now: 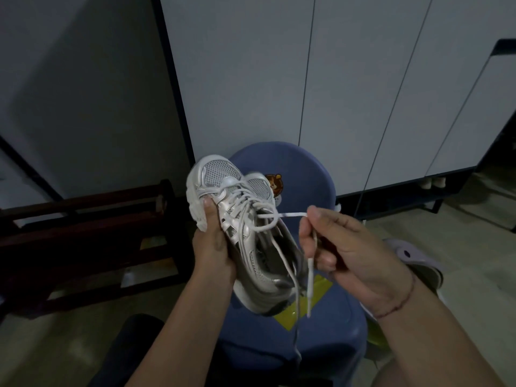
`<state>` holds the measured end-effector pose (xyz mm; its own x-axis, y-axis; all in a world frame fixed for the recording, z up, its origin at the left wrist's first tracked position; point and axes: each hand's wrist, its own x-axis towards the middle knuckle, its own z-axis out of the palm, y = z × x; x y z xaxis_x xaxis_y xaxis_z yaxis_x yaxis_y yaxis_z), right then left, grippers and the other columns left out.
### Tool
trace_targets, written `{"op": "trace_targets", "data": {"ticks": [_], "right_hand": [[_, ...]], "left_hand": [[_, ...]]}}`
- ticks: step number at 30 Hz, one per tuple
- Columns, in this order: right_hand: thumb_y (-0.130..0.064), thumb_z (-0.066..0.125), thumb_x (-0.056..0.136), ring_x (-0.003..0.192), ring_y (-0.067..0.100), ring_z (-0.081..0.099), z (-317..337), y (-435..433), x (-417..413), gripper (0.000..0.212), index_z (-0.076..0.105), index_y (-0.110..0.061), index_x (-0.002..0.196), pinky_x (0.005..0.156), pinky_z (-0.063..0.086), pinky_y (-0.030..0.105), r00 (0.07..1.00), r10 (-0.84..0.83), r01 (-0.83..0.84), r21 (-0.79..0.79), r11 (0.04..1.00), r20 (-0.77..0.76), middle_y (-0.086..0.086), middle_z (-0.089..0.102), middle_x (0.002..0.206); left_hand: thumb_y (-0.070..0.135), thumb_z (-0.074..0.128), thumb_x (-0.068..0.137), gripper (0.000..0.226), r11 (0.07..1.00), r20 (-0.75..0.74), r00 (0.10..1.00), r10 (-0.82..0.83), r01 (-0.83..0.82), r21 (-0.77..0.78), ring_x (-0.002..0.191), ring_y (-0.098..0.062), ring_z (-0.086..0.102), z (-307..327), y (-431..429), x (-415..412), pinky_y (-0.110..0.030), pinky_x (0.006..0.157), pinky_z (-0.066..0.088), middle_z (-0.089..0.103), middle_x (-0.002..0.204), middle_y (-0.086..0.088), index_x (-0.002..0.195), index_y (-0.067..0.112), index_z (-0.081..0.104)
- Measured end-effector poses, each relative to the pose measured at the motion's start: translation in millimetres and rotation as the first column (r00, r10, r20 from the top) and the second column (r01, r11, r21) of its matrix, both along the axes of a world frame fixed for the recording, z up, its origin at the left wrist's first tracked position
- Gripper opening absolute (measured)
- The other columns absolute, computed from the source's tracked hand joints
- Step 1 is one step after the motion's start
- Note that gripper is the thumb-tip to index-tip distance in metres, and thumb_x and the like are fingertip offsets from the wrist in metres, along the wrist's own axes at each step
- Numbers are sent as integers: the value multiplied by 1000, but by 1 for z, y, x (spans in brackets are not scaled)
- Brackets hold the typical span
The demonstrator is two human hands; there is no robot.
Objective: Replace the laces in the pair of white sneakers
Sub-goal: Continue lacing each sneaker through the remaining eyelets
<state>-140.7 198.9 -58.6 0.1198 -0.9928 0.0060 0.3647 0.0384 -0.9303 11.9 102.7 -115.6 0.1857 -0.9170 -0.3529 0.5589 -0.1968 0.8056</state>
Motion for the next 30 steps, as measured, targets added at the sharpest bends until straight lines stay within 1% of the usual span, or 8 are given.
{"op": "trace_targets", "data": {"ticks": [8, 11, 13, 15, 18, 21, 27, 30], "right_hand": [[-40, 63, 85, 46, 4, 37, -3, 2, -14, 26, 66, -17, 71, 46, 21, 24, 984, 159, -125, -322, 939, 82, -3, 54, 58], [-38, 60, 83, 46, 7, 38, 3, 4, -21, 27, 71, -17, 70, 46, 31, 16, 959, 72, -132, -206, 970, -274, 3, 63, 66], [-35, 59, 81, 49, 9, 39, 0, 1, -22, 24, 74, -17, 77, 49, 36, 17, 819, -3, -88, -131, 987, -574, 1, 67, 68], [-29, 63, 83, 52, 7, 43, -6, -4, -19, 15, 74, -19, 86, 51, 38, 17, 733, -108, -10, -169, 986, -671, -8, 64, 63], [-17, 68, 84, 59, 10, 48, -12, -9, -9, 15, 72, -24, 96, 57, 43, 15, 748, -220, 61, -265, 962, -627, -6, 62, 69], [-11, 67, 85, 64, 5, 56, -15, -8, 6, 24, 69, -27, 103, 66, 48, 14, 762, -254, 81, -302, 950, -595, -6, 59, 67], [-17, 60, 90, 56, -5, 57, -20, -7, 22, 23, 67, -22, 111, 58, 42, 6, 636, -334, 173, -293, 940, -696, -18, 59, 58], [-15, 55, 94, 38, 4, 45, -20, -7, 22, 14, 68, -15, 99, 45, 38, 13, 718, -232, 148, -182, 972, -656, -6, 56, 51]], "left_hand": [[60, 56, 88, 58, 1000, -28, 1000, -7, 7, -8, 85, -19, 74, 7, 1, 8, -24, 53, 57, 76, 102, -6, 119, 13, 66], [59, 56, 89, 55, 999, -26, 1000, 9, -10, -33, 80, -17, 74, 10, 2, 9, -22, 49, 55, 75, 101, -5, 119, 14, 66], [57, 56, 89, 53, 998, -2, 1000, 19, -19, -64, 78, -17, 74, 10, 3, 8, -22, 49, 55, 75, 100, -5, 118, 14, 66], [55, 56, 90, 52, 993, 27, 1000, 17, -14, -114, 83, -18, 74, 10, 5, 6, -25, 57, 59, 75, 103, -7, 120, 12, 65], [53, 56, 90, 53, 985, 68, 998, 8, 4, -175, 93, -23, 73, 7, 7, 0, -35, 79, 61, 74, 106, -9, 121, 10, 65], [53, 57, 90, 51, 982, 106, 994, 17, 3, -187, 95, -23, 73, 4, 7, -5, -40, 87, 58, 75, 105, -8, 118, 11, 66], [53, 59, 89, 50, 986, 142, 990, -7, 30, -166, 94, -20, 73, -2, 9, -10, -35, 83, 57, 74, 106, -6, 120, 13, 65], [53, 60, 89, 50, 990, 125, 992, -11, 29, -142, 90, -18, 73, -4, 10, -9, -30, 73, 57, 75, 104, -5, 119, 14, 64]]}}
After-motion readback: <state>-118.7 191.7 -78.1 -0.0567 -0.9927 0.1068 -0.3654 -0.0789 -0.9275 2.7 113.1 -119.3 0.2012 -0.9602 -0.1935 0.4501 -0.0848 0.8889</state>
